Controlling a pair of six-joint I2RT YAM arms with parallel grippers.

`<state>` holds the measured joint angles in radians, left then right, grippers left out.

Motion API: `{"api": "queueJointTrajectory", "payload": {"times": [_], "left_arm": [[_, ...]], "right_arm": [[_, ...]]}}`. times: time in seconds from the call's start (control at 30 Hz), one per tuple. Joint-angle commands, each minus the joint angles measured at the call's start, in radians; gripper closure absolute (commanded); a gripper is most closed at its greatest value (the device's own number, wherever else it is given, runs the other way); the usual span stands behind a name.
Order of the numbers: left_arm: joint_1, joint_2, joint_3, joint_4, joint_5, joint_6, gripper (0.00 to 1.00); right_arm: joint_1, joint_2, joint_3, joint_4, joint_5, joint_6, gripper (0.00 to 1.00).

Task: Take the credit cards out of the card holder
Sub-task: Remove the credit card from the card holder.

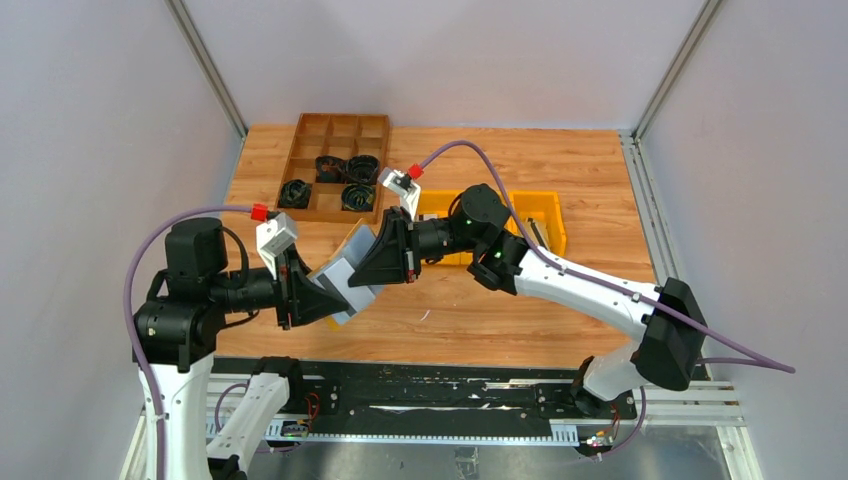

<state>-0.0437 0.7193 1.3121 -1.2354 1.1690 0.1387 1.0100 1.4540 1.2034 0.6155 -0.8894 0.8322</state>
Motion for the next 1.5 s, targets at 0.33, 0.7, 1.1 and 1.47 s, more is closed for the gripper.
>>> {"api": "queueJointTrajectory", "payload": {"times": [0.33,0.7,1.1,1.47], "left_arm": [[-0.004,-0.024,0.027,0.015,0.205,0.024,0.94],[-0.005,-0.03,0.046,0.014,0.211,0.012,1.0],[-0.004,-0.031,0.066,0.014,0.161,0.013,1.0],[-0.003,-0.031,0.073,0.016,0.107,0.024,1.0]], "right_arm": [[-0.019,-0.052,-0.075,0.303,-0.049,0.19,1.0],[-0.031,-0.059,-0.095,0.419,-0.039,0.285,0.76],[-0.017,-0.083,-0.103,0.342,-0.042,0.208,0.68],[-0.07,-0.104,-0.1,0.24,-0.017,0.178,1.0]]}}
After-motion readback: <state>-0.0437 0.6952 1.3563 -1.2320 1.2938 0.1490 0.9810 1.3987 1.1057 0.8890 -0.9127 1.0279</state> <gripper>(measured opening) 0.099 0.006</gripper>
